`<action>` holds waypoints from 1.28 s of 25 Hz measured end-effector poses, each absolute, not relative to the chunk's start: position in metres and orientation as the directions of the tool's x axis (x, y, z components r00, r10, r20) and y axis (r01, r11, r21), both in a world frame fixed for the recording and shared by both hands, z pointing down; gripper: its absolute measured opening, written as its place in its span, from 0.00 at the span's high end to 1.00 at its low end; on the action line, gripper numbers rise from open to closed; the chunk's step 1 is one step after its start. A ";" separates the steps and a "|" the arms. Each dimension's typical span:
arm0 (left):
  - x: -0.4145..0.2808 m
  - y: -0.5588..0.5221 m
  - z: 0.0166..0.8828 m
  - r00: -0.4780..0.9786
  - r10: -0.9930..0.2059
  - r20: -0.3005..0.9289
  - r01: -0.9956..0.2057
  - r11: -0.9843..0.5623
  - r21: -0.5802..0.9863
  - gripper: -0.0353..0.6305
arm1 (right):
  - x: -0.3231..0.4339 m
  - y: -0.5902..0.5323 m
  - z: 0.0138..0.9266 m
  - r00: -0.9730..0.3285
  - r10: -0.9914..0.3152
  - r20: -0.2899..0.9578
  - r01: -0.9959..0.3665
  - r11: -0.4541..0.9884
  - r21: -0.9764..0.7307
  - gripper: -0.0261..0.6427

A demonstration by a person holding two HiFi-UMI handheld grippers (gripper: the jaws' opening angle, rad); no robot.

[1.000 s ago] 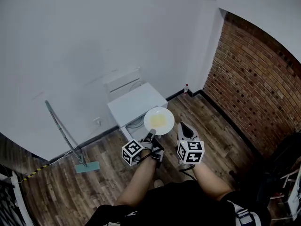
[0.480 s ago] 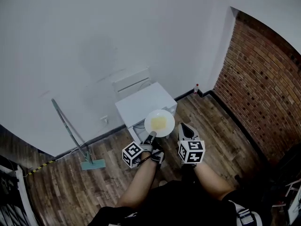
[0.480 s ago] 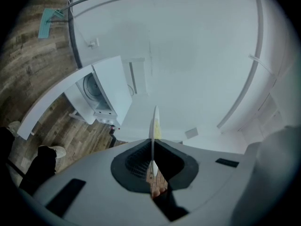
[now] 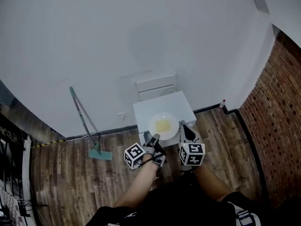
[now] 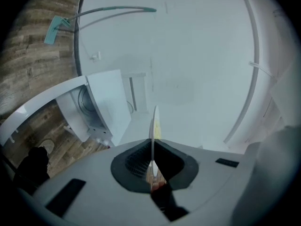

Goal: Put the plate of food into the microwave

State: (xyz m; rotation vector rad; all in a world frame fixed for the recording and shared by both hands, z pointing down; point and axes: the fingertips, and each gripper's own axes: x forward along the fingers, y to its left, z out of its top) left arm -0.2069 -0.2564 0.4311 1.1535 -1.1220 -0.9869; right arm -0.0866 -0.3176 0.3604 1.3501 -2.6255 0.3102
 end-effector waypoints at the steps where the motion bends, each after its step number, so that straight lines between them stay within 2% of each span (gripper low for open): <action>1: -0.209 -0.267 0.432 0.148 -0.978 0.145 0.027 0.150 0.988 0.93 | -0.092 -0.333 0.360 -0.601 -0.761 0.245 -0.796 0.595 -0.107 0.94; 9: -0.209 -0.339 0.433 -0.056 -0.988 0.146 0.028 0.145 0.989 0.93 | -0.115 -0.427 0.360 -0.774 -0.589 0.232 -0.621 0.778 -0.099 0.94; 17: -0.193 -0.337 0.453 -0.216 -0.959 0.182 0.041 0.177 0.983 0.93 | -0.134 -0.454 0.391 -0.863 -0.423 0.276 -0.470 0.873 -0.129 0.94; 27: -0.157 -0.290 0.471 -0.247 -0.950 0.193 0.043 0.188 0.981 0.93 | -0.099 -0.420 0.411 -0.875 -0.404 0.268 -0.449 0.884 -0.133 0.94; 32: -0.135 -0.263 0.522 -0.245 -0.939 0.240 0.061 0.233 0.971 0.93 | -0.076 -0.390 0.462 -0.871 -0.394 0.294 -0.452 0.877 -0.162 0.94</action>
